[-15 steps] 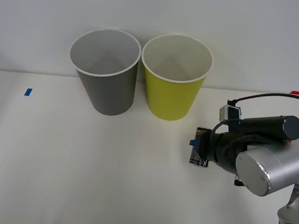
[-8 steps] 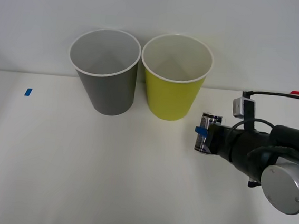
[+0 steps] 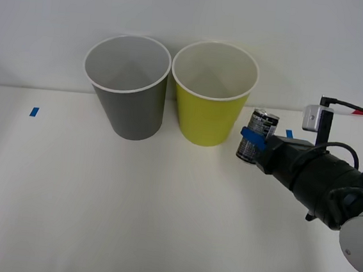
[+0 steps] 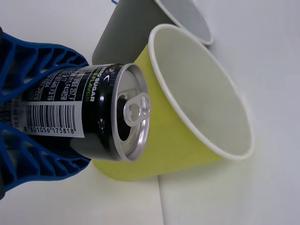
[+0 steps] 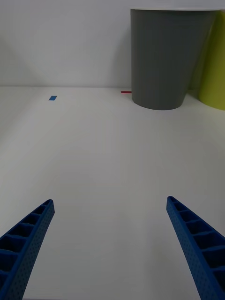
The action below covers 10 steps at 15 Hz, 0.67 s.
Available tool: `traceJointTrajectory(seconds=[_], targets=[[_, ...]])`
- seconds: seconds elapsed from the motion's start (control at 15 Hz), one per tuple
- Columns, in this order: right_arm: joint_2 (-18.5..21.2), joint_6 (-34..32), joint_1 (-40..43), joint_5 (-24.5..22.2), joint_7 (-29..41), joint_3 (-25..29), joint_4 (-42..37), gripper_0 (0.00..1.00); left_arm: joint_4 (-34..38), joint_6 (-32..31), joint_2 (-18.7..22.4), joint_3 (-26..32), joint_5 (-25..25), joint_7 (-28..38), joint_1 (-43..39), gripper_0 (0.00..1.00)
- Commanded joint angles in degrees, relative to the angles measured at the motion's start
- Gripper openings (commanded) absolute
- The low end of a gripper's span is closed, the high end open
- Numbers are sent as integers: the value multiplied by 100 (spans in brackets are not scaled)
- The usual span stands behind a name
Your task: Put cans in the gray bin and PET bottles in the light green bin.
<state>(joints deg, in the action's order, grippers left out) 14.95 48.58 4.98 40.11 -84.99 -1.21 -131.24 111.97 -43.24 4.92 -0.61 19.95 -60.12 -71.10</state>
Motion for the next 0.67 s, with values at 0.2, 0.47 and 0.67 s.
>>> traceJointTrajectory(seconds=[0.2,0.47,0.67], targets=[[87,-815,153,832,-958,33,-25,0,0,0,0,0,0,0,0,82],[254,-1501,3,902,-1133,-205,-25,0,0,0,0,0,0,0,0,82],[351,-1852,-252,946,-1151,-398,-25,0,0,0,0,0,0,0,0,82]])
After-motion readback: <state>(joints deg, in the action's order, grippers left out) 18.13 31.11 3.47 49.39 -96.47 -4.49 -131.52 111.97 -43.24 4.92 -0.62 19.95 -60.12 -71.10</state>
